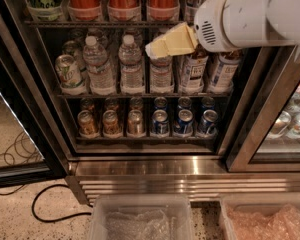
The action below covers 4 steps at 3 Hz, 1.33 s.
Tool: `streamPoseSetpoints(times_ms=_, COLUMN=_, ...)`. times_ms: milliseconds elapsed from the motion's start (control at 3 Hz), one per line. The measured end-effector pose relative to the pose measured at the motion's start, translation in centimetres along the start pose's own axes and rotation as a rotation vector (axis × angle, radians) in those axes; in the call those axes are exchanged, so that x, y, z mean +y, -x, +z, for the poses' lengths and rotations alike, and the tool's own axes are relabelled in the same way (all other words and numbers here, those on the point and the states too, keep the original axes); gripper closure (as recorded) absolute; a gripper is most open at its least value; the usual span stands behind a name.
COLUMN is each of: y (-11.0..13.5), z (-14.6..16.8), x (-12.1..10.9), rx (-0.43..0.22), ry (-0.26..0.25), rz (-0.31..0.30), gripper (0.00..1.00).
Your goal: Pick coke can from top shelf of fridge
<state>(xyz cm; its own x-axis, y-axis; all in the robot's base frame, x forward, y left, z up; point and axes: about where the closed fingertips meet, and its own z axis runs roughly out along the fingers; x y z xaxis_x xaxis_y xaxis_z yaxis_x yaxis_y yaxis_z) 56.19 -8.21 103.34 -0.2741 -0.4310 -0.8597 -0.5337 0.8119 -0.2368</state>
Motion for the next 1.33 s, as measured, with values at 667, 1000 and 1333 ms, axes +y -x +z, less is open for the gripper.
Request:
streamPoseSetpoints(times_ms=667, y=1.5, z=1.0, x=-0.8, rx=-0.12, ry=-0.042, rz=0.076, gripper=0.0)
streamPoseSetpoints(times_ms=1000, y=2.2, z=1.2, x=-0.6, rx=-0.169, ry=-0.045, rz=0.094, gripper=0.0)
streamPoseSetpoints(times_ms=1333, y=2.1, z=1.1, x=-0.7, rx=-0.177, ry=-0.048, rz=0.104, gripper=0.0)
